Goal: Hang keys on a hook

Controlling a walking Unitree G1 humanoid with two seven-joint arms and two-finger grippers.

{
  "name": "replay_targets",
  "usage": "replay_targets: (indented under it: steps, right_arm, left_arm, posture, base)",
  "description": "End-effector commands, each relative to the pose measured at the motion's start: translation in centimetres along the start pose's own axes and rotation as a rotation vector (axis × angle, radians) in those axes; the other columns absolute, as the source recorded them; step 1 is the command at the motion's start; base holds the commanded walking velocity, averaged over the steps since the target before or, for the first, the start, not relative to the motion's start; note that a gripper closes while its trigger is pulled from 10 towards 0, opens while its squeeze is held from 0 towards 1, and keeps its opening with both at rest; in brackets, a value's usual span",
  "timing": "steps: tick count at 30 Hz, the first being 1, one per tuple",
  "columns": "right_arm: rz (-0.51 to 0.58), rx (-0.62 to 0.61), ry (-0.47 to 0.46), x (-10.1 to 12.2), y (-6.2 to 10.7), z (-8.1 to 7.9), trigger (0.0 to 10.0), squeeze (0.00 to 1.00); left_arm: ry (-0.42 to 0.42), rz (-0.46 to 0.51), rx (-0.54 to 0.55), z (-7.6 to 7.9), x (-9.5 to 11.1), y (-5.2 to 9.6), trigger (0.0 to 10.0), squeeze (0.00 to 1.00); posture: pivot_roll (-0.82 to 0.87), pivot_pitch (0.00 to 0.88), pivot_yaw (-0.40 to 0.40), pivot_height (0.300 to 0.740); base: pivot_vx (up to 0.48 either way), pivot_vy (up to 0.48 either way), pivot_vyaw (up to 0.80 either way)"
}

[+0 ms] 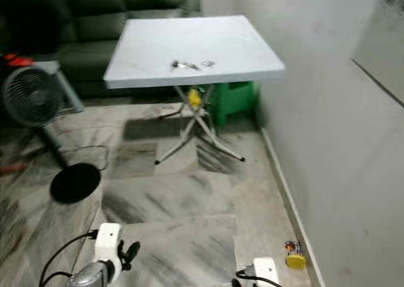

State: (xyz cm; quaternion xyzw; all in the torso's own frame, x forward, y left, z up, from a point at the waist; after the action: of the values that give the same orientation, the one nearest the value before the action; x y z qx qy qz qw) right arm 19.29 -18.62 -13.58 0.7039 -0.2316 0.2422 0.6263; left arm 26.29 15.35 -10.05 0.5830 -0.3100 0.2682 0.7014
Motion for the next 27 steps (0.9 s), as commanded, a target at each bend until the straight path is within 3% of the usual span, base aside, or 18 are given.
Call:
replay_targets:
  steps: [1,9,10,11,12,16,19,21,27]
  right_arm:
    - [0.041,0.028,-0.002,1.3,-0.5,-1.2,10.0,0.0]
    - [0.238,0.043,-0.014,7.5,-1.1,-1.2,10.0,0.0]
    - [0.319,0.083,-0.009,9.7,-0.9,-1.6,10.0,0.21]
    - [0.319,0.083,-0.009,9.7,-0.9,-1.6,10.0,0.21]
    - [0.357,0.099,-0.006,10.8,-0.8,-1.7,10.0,1.0]
    - [0.434,0.102,0.018,13.0,-0.5,-1.5,10.0,1.0]
    - [0.533,0.125,0.027,15.3,0.1,-1.7,10.0,1.0]
    - [0.58,0.121,0.048,16.3,0.5,-1.9,10.0,1.0]
    - [0.736,0.149,0.037,18.9,2.1,-2.4,10.0,1.0]
  left_arm:
    - [0.008,0.012,0.023,-1.0,0.6,0.0,10.0,0.0]
    - [-0.013,0.173,-0.039,0.1,6.2,-0.9,10.0,0.0]
    - [-0.013,0.213,-0.084,0.6,8.2,-1.1,10.0,0.0]
    - [-0.013,0.213,-0.084,0.6,8.2,-1.1,10.0,0.0]
    - [-0.013,0.226,-0.102,0.8,9.1,-1.2,10.0,0.0]
    - [-0.031,0.274,-0.114,1.0,11.4,-1.3,10.0,0.0]
    - [-0.074,0.411,-0.15,1.6,14.9,-0.7,10.0,0.0]
    - [-0.104,0.467,-0.154,1.8,16.0,-0.4,10.0,0.0]
    - [-0.05,0.579,-0.17,2.3,18.4,0.5,10.0,0.0]
  posture:
    - [-0.14,0.0,-0.012,0.724]
    - [-0.15,0.0,-0.014,0.724]
    - [-0.16,0.0,-0.014,0.724]
    - [-0.16,0.0,-0.014,0.724]
    - [-0.16,0.0,-0.014,0.724]
    - [-0.17,0.0,-0.012,0.724]
    - [-0.17,0.0,-0.007,0.724]
    - [-0.18,0.0,-0.004,0.724]
    - [-0.19,0.0,0.007,0.724]
  base:
    - [0.0,0.0,0.8]
    - [0.0,0.0,0.1]
    - [0.0,0.0,0.0]
    - [0.0,0.0,0.0]
    - [0.0,0.0,0.0]
    - [0.0,0.0,0.0]
    - [0.0,0.0,0.0]
    - [0.0,0.0,0.0]
    - [0.0,0.0,0.0]
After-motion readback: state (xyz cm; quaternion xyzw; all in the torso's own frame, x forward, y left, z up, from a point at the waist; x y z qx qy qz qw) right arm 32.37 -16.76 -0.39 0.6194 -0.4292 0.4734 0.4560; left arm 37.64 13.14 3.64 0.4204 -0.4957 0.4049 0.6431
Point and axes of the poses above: a point about 5 cm out from each wrist's last joint towards the gripper, its own y axis pointing back from the gripper into the wrist, its own x axis along the axis of the wrist's last joint, z = x × y, the point moved 6 cm from there along -y, pointing out of the wrist towards the gripper, and after that the axes turned 1 degree about -y, right-handed, at the moved point
